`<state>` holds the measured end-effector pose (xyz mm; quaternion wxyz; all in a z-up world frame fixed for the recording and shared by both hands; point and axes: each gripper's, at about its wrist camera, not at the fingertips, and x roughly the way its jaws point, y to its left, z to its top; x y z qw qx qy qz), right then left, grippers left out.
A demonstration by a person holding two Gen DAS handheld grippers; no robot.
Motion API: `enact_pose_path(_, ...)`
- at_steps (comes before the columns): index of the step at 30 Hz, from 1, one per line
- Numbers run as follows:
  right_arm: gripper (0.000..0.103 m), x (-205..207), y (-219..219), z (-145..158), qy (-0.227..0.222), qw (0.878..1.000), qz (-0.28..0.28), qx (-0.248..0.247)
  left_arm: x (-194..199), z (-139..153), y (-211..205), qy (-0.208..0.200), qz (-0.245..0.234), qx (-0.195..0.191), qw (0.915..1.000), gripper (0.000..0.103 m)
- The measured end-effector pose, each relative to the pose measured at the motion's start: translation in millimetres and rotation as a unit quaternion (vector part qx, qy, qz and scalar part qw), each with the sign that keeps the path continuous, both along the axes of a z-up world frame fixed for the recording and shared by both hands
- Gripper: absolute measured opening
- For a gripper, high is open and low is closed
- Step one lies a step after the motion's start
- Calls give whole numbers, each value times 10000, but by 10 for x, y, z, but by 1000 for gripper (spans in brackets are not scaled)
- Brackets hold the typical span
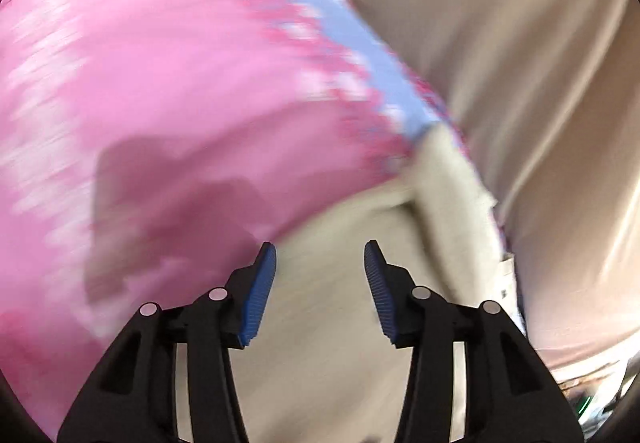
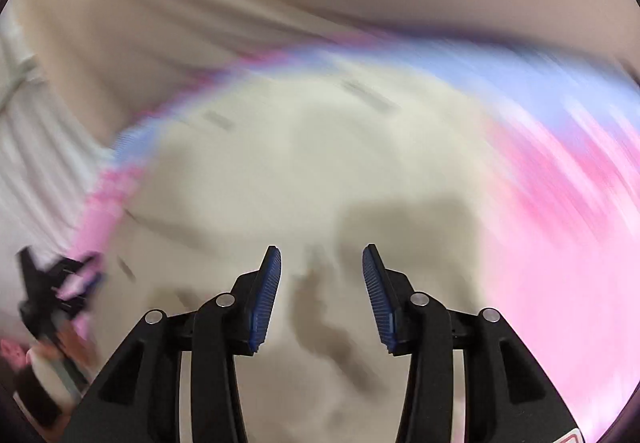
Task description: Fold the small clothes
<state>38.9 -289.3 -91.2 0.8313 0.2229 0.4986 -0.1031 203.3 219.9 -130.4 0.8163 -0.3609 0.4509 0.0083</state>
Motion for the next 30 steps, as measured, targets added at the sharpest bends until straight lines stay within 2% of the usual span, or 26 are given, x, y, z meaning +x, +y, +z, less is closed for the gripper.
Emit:
enact_pose_path(1,44,-341,-99,-60,201,9993,-265,156,-171,-49,126,200,106,46,9997,46)
enact_pose_path(2,44,-646,-156,-130,373,9976,-487,329,-270,-61,182,151,79,-22,9999,46)
enact_pose_path(4,44,-1059,-128,-258,514,9942,-717,619,-427,-31,165,249,-77,107,9996,47)
enact_pose_path(6,44,-1247,35,-381,433,9907,-704,1079,-479,-20,66,373,-239,33,9990,63)
enact_pose_path(8,44,-1226,222,-454,320,9904,-468,1263,-556,-16,-5,431,-268,73,9987,67)
enact_pose_path(10,56,-1181,359,-409,158,9948,-200,985,-618,-19,-47,471,-240,209,9984,67)
enact_pose_path(16,58,-1095,597,-432,-119,9943,107,1054,-895,-58,57,388,266,-108,9988,68)
enact_pose_path(20,55,-1126,721,-473,-281,9890,345,1408,-1017,-47,96,366,605,-229,9972,68)
enact_pose_path(22,54,-1175,805,-466,-302,9873,588,1442,-1153,-22,181,278,824,-533,9948,69)
enact_pose_path(23,53,-1184,836,-490,-269,9868,640,1461,-1170,-16,191,262,853,-563,9944,72)
enact_pose_path(24,49,-1188,853,-524,-238,9863,664,1490,-1195,-37,204,321,841,-523,9946,74)
enact_pose_path(26,34,-1181,847,-559,-247,9880,588,1409,-1191,-89,190,327,642,-488,9962,74)
enact_pose_path(27,12,-1196,807,-597,-188,9877,534,1458,-1168,-78,162,321,546,-428,9971,74)
enact_pose_path(28,11,-1195,770,-613,-204,9862,453,1578,-1142,-70,134,339,469,-365,9977,74)
enact_pose_path(29,11,-1196,758,-602,-230,9868,428,1547,-1102,-68,98,349,289,-411,9981,69)
enact_pose_path(30,11,-1184,770,-582,-238,9878,460,1469,-1069,-80,71,400,145,-480,9979,46)
